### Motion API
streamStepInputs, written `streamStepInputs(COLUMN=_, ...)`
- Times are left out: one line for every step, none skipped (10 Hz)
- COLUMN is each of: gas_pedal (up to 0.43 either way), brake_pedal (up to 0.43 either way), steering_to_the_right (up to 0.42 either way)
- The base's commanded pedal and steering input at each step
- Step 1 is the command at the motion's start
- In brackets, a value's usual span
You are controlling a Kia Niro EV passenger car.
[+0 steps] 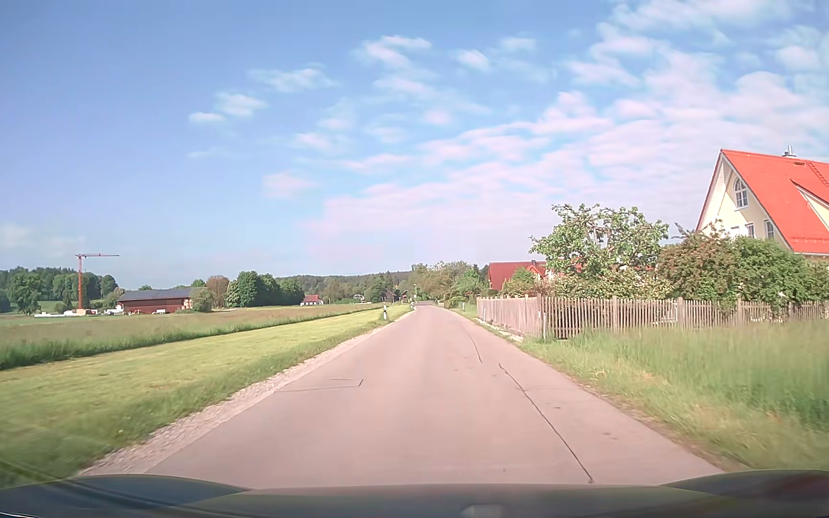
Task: Follow the waypoints while adhering to traffic rules and regulations
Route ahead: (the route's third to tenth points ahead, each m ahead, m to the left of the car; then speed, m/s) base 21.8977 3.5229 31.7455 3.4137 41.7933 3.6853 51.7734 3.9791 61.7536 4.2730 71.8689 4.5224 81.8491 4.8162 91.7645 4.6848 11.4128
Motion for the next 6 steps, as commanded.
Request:
streamStepInputs(gas_pedal=0.118, brake_pedal=0.0, steering_to_the_right=0.003)
streamStepInputs(gas_pedal=0.118, brake_pedal=0.0, steering_to_the_right=0.003)
streamStepInputs(gas_pedal=0.118, brake_pedal=0.0, steering_to_the_right=0.003)
streamStepInputs(gas_pedal=0.118, brake_pedal=0.0, steering_to_the_right=0.002)
streamStepInputs(gas_pedal=0.118, brake_pedal=0.0, steering_to_the_right=0.002)
streamStepInputs(gas_pedal=0.118, brake_pedal=0.0, steering_to_the_right=0.001)
